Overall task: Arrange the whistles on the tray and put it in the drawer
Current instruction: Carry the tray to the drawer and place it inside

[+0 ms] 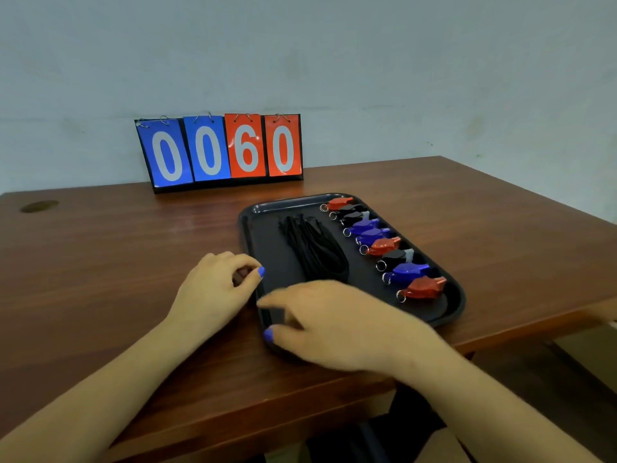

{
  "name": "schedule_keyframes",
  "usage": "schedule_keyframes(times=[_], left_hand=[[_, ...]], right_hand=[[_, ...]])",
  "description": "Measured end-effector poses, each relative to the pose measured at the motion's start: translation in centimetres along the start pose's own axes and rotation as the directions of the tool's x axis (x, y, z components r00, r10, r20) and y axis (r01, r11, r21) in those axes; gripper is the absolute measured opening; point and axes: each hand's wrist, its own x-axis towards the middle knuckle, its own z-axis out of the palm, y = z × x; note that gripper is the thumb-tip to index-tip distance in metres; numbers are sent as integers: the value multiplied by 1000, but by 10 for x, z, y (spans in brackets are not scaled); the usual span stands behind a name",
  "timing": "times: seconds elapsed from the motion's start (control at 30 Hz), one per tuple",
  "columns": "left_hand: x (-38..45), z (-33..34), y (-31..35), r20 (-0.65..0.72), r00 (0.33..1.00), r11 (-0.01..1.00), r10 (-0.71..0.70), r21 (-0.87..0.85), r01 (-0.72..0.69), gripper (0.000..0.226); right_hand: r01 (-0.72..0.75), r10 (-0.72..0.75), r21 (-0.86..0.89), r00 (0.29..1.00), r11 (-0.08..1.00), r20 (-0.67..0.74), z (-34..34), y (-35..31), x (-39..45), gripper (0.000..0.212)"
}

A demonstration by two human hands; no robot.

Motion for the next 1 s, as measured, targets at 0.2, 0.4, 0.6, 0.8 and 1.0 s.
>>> schedule_keyframes(times=[0.2, 0.4, 0.6, 0.8, 1.0], left_hand=[[1, 1, 0, -6, 996, 987, -91, -136, 89, 33], [11, 0, 1, 77, 968, 909, -240, -331, 252, 35], [41, -3, -2, 262, 878, 916, -400, 106, 386, 35], [56, -5, 10, 350, 816, 884, -459, 86, 460, 43], [52, -15, 35, 299, 849, 877, -436, -72, 476, 33]], right_hand=[[-243, 301, 257, 928, 936, -219, -38, 87, 4, 20], [-676, 662, 41, 705, 736, -255, -33, 189, 15, 24], [-664, 696, 226, 709, 713, -114, -30, 213, 28, 32], [-597, 675, 392, 733, 700, -89, -29, 209, 25, 26], [-441, 681, 646, 712, 624, -172, -32, 213, 0, 23]])
